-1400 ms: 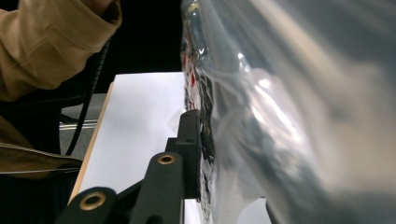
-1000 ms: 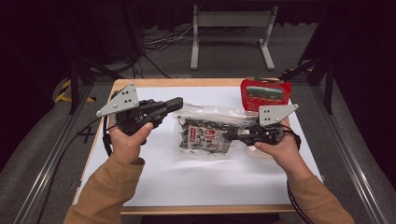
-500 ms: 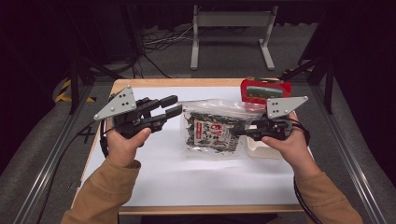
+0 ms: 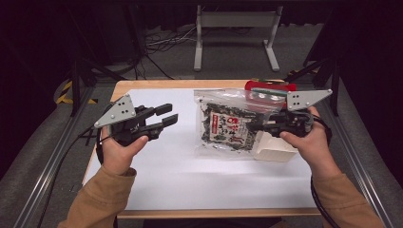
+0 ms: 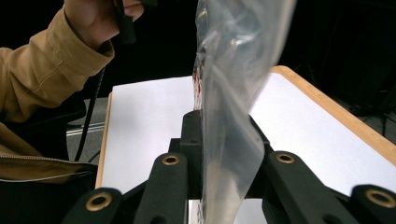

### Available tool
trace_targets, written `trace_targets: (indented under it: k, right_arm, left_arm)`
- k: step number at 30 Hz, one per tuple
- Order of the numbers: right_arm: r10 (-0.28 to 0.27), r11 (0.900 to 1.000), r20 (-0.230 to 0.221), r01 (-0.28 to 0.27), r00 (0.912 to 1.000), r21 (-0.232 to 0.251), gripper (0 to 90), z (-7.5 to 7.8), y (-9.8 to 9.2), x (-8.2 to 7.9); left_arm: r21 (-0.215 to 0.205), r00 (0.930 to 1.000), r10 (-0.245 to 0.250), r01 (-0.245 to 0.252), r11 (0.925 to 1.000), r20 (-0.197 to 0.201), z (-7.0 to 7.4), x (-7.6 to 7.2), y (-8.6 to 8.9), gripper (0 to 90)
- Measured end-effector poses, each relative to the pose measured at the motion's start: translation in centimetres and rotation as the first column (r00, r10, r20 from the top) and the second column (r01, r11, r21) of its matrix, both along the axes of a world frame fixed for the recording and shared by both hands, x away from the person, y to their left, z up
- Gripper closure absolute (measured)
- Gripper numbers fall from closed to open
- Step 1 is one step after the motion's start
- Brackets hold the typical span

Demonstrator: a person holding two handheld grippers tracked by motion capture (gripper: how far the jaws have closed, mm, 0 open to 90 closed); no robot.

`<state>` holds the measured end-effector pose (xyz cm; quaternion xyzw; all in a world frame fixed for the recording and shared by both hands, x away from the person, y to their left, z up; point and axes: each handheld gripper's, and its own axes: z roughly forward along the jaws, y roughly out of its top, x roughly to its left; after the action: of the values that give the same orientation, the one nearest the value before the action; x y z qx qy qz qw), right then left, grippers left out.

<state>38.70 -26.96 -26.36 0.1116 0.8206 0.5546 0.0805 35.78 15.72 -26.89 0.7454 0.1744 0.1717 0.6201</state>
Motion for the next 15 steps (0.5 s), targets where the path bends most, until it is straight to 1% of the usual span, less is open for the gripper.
trace_targets:
  k: [4, 8, 10, 14, 15]
  right_arm:
    - [-0.028, 1.000, 0.002, 0.028, 0.9996, -0.007, 75.8, 0.7, -0.8, -0.1]
    - [-0.051, 0.999, -0.001, 0.051, 0.9987, -0.016, 75.7, 1.2, -1.3, -0.2]
    - [-0.062, 0.998, -0.010, 0.062, 0.9980, -0.014, 75.7, 1.4, -1.6, -0.2]
    - [-0.088, 0.996, -0.022, 0.088, 0.9959, -0.015, 75.7, 1.8, -2.1, -0.1]
    - [-0.093, 0.996, -0.026, 0.093, 0.9953, -0.016, 75.7, 1.9, -2.2, -0.1]
  left_arm:
    - [0.025, 1.0000, 0.005, -0.005, 0.9997, -0.007, -0.7, 0.1, 0.1, 60.3]
    - [0.025, 0.9996, 0.006, -0.006, 0.9997, -0.027, -1.4, 0.1, 0.3, 60.2]
    - [0.027, 0.9993, 0.007, -0.006, 0.9996, -0.038, -1.7, 0.2, 0.4, 60.2]
    - [0.027, 0.9977, -0.013, 0.015, 0.9995, -0.067, -2.2, 0.4, 0.5, 59.8]
    - [0.035, 0.9969, -0.017, 0.019, 0.9992, -0.077, -2.3, 0.5, 0.6, 59.5]
